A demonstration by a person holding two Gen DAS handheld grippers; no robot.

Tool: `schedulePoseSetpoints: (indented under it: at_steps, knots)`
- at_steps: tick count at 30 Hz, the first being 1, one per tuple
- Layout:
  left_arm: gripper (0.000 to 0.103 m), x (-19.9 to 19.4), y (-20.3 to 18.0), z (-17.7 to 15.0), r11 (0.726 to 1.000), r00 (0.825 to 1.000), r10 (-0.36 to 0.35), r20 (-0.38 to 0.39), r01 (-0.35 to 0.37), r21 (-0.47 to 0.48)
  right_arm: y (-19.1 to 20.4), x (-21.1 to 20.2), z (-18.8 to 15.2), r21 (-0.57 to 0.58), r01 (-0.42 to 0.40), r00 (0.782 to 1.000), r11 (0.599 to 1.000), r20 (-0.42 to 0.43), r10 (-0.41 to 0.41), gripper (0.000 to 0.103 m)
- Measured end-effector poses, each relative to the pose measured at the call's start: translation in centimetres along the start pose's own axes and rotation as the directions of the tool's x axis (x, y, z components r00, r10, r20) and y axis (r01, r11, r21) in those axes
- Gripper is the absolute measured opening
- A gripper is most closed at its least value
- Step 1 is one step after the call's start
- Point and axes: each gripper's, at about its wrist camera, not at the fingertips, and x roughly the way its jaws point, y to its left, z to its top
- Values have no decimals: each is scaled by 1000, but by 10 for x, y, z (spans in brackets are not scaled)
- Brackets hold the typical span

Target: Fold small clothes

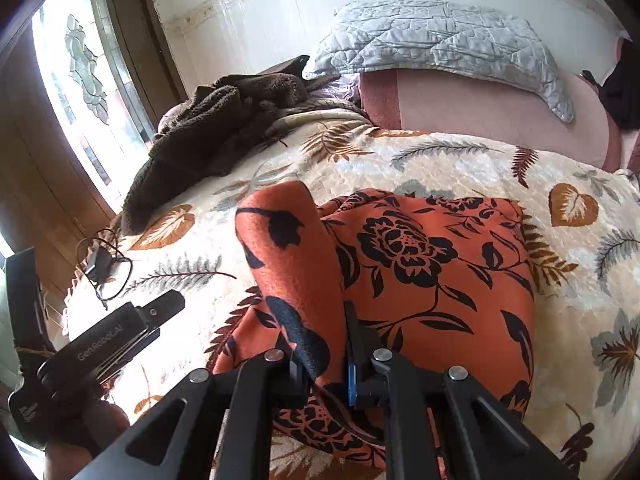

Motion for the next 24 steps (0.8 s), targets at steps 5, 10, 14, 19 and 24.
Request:
schedulePoseSetpoints:
  at_steps: [5, 10, 14, 19, 24]
  knots:
    - [68, -4, 7, 3, 1000, 1000, -22, 5, 22, -22, -1, 46, -55, -13, -4, 994, 1000, -111, 3, 13]
    - [68, 0, -9, 0, 987, 987, -152, -60, 154, 37, -9, 30, -55, 16, -60, 996, 998, -68, 61, 21]
    - [68, 15, -35, -12, 951, 937, -283, -205, 302, 71, -26, 11, -71, 74, -130, 990, 989, -44, 133, 31]
    - [68, 35, -57, -30, 941, 909, -270, -318, 320, 114, -45, -26, -100, 126, -177, 984, 976, 18, 177, 50]
    - [68, 50, -73, -33, 945, 897, -216, -385, 292, 150, -74, -51, -119, 201, -208, 978, 957, 48, 202, 63]
